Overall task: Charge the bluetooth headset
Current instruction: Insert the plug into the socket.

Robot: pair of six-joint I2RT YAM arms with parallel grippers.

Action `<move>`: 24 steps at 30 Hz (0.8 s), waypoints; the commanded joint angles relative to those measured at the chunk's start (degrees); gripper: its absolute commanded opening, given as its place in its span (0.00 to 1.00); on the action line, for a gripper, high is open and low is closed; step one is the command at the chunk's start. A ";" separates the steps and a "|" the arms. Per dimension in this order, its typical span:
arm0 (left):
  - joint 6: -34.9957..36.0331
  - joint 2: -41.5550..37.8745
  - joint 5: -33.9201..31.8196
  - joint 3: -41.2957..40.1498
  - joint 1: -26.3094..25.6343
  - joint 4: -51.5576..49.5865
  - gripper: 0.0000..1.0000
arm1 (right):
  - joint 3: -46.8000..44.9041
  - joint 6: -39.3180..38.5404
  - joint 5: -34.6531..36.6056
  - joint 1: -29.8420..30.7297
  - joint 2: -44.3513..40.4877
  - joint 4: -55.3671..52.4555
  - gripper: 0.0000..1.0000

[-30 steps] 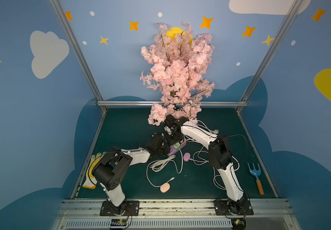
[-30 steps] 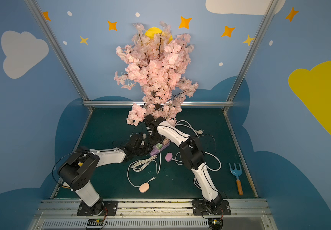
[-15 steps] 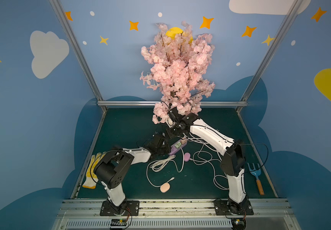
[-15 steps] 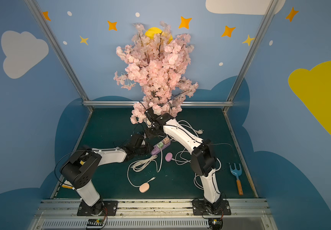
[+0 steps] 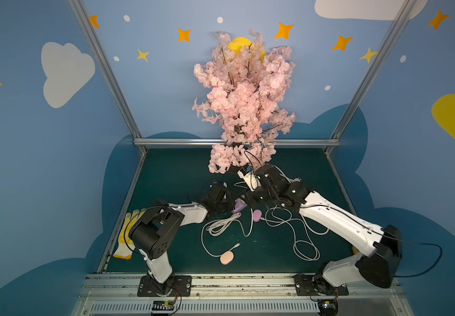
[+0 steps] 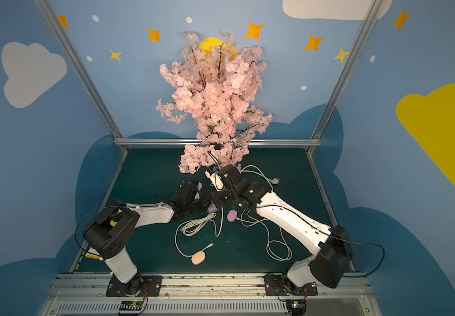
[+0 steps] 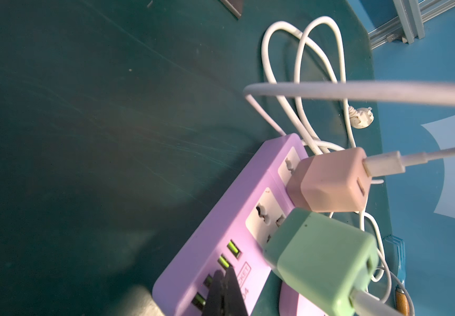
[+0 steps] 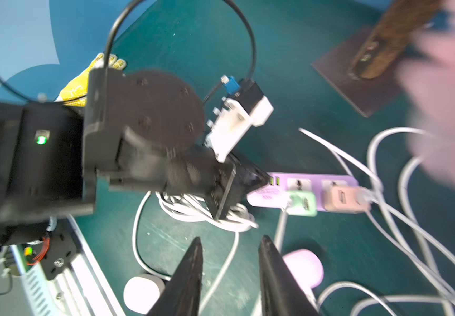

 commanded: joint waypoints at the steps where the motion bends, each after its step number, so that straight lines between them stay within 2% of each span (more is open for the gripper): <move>1: 1.01 2.95 -0.11 -0.97 -0.38 -6.28 0.03 | -13.41 -2.88 5.67 -0.19 -5.96 14.93 0.37; 5: 0.87 2.84 0.27 -1.08 -0.45 -6.01 0.03 | -23.96 -4.09 7.64 -0.24 -12.07 19.75 0.39; 9: 0.61 3.28 0.80 -0.77 -0.44 -5.84 0.03 | -28.48 -5.29 10.11 -0.39 -10.88 22.91 0.40; 13: 0.51 3.20 0.64 -0.88 -0.49 -5.92 0.03 | -25.07 -5.71 12.91 -0.37 -4.84 20.48 0.42; 16: 0.34 3.18 0.55 -0.99 -0.45 -6.01 0.03 | -20.76 -9.16 14.24 -0.63 0.40 18.25 0.42; 20: 0.34 3.55 0.63 -0.65 -0.44 -6.36 0.03 | -19.52 -12.43 13.46 -1.34 5.56 25.28 0.44; 24: 0.26 3.47 0.64 -0.58 -0.46 -6.62 0.03 | -19.01 -10.31 8.47 -4.74 9.30 29.70 0.45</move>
